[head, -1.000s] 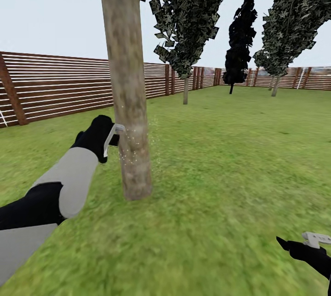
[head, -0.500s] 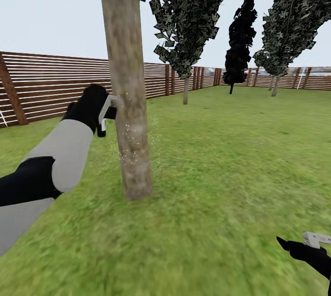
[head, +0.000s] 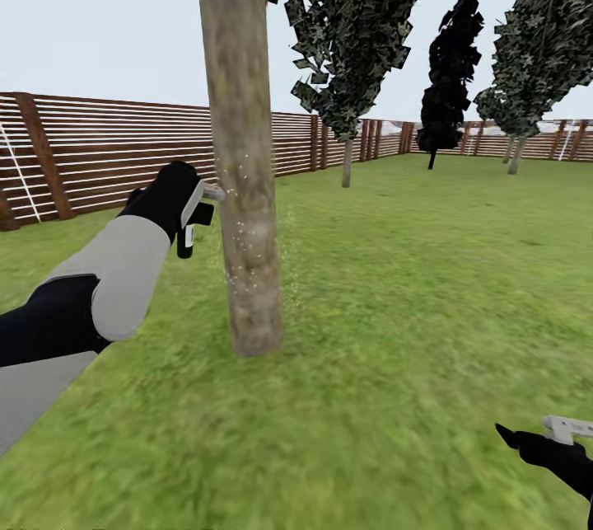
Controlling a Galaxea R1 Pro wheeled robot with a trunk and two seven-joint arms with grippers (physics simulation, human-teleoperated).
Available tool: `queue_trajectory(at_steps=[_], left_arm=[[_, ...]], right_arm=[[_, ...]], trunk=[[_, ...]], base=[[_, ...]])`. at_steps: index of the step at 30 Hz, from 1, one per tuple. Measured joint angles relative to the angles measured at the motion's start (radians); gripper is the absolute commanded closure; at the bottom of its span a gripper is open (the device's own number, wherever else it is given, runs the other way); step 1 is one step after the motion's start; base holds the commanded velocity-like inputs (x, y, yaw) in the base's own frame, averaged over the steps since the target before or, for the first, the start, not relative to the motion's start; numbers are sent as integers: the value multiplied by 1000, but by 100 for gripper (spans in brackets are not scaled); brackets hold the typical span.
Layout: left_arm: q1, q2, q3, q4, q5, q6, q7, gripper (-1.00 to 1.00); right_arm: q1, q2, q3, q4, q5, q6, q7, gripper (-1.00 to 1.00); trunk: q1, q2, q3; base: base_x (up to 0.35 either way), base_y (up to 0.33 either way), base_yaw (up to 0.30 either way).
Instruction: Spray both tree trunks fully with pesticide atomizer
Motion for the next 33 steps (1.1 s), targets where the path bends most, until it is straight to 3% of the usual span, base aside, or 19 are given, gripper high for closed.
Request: queue_trajectory(at_steps=[6,18,33], left_arm=[[0,0,0,1,2,0,0,100],[0,0,0,1,1,0,0,100],[0,-2,0,1,2,0,0,100]], right_arm=[[0,0,0,0,0,0,0,-100],[0,0,0,0,0,0,0,-100],[0,0,0,0,0,0,0,-100]], trunk=[[0,0,0],[0,0,0],[0,0,0]], base=[[0,-318,24],[0,-322,238],[0,-323,37]])
